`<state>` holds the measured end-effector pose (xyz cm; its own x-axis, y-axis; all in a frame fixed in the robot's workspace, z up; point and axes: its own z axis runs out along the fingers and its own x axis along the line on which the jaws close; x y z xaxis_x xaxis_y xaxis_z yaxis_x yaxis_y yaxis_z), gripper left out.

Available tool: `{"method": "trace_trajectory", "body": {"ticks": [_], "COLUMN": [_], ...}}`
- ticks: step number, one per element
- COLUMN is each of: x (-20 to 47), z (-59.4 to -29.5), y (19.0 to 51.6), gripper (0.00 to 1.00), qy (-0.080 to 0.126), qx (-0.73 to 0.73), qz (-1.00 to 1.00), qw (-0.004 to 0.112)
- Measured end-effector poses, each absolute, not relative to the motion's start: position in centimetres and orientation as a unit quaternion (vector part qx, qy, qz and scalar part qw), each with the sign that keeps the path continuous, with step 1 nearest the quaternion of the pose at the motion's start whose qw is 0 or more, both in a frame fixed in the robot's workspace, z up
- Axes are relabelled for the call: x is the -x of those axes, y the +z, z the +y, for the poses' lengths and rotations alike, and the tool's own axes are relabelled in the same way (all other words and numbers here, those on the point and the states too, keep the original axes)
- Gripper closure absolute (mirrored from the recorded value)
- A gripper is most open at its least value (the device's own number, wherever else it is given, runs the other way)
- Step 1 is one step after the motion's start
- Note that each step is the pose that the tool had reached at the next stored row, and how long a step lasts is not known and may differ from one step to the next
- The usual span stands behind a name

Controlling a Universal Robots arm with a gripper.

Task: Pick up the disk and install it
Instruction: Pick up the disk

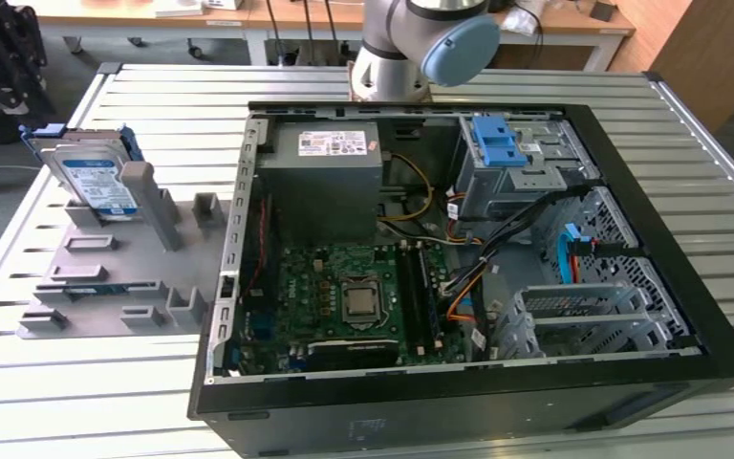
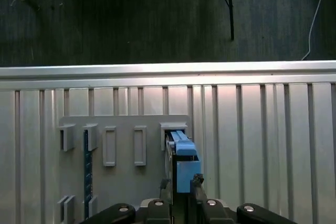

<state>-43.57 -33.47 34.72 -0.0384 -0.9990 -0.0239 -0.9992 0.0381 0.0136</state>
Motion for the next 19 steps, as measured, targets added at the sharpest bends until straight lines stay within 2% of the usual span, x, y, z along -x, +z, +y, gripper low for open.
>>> {"method": "trace_trajectory", "body": {"ticks": [2, 4, 5, 7, 19], "x": [43.6, 43.6, 43.6, 43.6, 43.9], "z": [-33.3, -33.2, -33.2, -33.2, -33.2], "y": [34.6, 34.4, 34.3, 34.0, 31.8], "gripper": [0.71, 0.59, 0.59, 0.47, 0.47], "qy": [0.013, 0.013, 0.013, 0.012, 0.010], "qx": [0.693, 0.693, 0.693, 0.693, 0.693], "qz": [0.720, 0.720, 0.720, 0.720, 0.720], "qw": [0.004, 0.004, 0.004, 0.003, 0.001]}}
